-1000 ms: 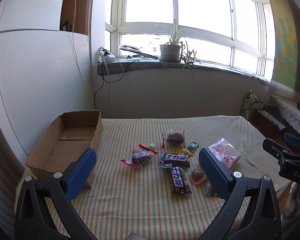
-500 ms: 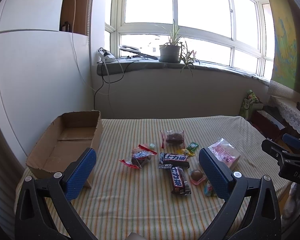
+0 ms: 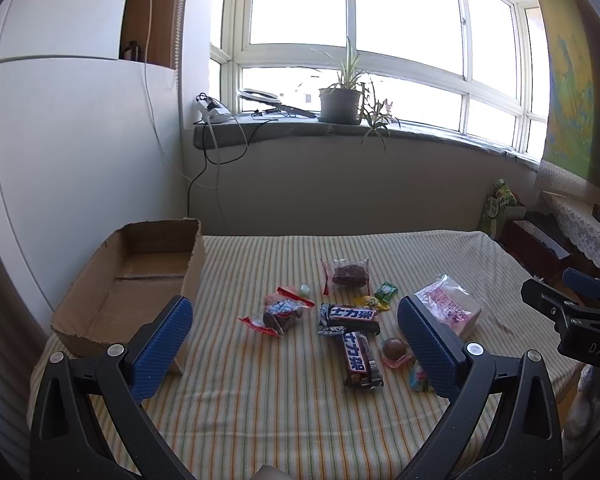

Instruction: Organize snacks

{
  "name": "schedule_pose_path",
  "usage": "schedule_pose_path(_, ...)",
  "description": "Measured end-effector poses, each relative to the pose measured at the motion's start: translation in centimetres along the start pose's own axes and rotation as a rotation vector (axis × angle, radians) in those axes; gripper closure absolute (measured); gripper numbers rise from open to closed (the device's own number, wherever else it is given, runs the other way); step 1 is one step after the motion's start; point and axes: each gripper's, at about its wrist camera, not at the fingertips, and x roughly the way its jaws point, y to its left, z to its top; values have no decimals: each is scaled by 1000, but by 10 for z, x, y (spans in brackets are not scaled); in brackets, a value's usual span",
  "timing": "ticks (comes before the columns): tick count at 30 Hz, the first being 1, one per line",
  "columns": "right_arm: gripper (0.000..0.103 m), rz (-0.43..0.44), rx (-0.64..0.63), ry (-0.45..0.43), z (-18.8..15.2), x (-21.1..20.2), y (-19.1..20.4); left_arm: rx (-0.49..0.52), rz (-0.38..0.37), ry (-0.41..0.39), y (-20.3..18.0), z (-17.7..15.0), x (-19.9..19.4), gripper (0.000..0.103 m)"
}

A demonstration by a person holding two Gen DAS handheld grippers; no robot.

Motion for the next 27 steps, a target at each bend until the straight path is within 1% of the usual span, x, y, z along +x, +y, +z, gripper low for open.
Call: schedule_pose_path(27,0,-1,4,7,-2,7,-1,13,-4,11,-7,2,5,1)
